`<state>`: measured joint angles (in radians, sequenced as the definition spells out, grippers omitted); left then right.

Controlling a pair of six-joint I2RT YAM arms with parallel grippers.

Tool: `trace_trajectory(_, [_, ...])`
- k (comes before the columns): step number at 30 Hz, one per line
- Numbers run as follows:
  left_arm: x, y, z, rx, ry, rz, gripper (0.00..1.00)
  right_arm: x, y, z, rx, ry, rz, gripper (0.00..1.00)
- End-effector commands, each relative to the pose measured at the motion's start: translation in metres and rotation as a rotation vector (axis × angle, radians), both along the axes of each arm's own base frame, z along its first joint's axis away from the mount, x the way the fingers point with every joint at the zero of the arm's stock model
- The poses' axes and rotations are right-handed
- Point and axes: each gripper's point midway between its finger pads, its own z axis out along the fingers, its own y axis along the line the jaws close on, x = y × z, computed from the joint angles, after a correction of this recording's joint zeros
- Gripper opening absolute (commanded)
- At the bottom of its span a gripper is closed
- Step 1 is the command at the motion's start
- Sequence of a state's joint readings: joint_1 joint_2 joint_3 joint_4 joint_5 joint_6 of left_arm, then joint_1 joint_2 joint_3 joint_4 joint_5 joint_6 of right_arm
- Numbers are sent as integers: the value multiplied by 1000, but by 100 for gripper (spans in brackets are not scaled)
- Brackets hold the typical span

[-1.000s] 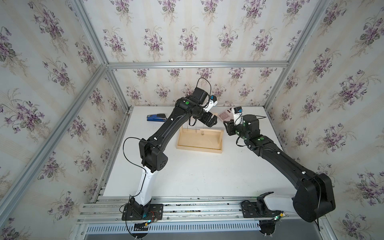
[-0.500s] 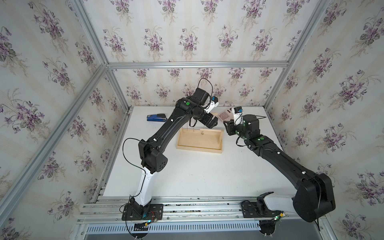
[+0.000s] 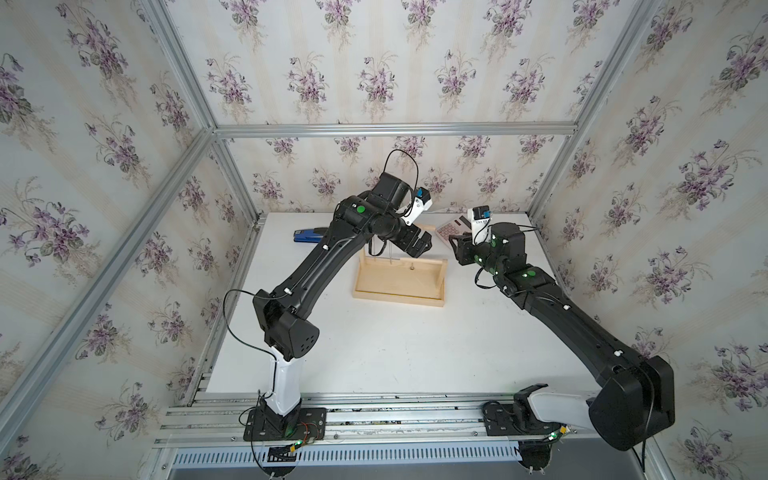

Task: Hang the necklace on the jewelry display stand
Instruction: Hang the necklace on the stand, then reset both arms

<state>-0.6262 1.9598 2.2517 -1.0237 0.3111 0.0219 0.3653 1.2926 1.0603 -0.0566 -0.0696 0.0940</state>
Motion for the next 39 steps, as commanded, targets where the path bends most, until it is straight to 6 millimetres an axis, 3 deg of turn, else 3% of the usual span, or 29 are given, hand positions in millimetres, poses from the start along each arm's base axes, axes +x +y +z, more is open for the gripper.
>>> trace_trajectory(1, [-1,6,16,-41,-30,30,100,-3,-5,6,3,19,-29,50])
trace_trajectory(6, [-3,27,25,-120,8,144,100,-5,-18,34,13,-19,-95,59])
trace_trajectory(8, [-1,49,22,-73,-32,236,100,-6,-23,48,21,-45,-123,75])
trace_trajectory(12, [-3,100,18,-15,-89,387,100,-5,-41,77,20,-110,-216,82])
trace_trajectory(14, [-8,124,15,-18,-104,439,100,-4,-51,84,10,-120,-276,83])
trace_trajectory(16, [-14,150,13,-29,-131,503,100,-3,-59,84,3,-109,-319,91])
trace_trajectory(19, [-25,186,7,-32,-189,595,100,-3,-64,64,-38,-79,-369,94])
trace_trajectory(23, [-27,214,-28,3,-186,652,100,-14,-68,16,-117,-126,-383,92])
trace_trajectory(28, [-13,261,-76,41,-92,779,100,-26,-84,1,-116,-309,-411,96])
trace_trajectory(30, [-3,277,-75,7,-187,806,100,-20,-85,-14,-44,-255,-343,100])
trace_trajectory(31, [-2,286,-86,-1,-238,817,100,-16,-91,-26,-16,-219,-346,100])
trace_trajectory(33, [0,292,-98,-23,-332,783,100,-12,-104,-48,-41,-197,-370,100])
trace_trajectory(36, [3,306,-127,-10,-282,819,100,-14,-124,-71,-69,-216,-420,100])
trace_trajectory(39, [12,308,-161,47,-311,764,100,-21,-147,-90,-55,-269,-484,100])
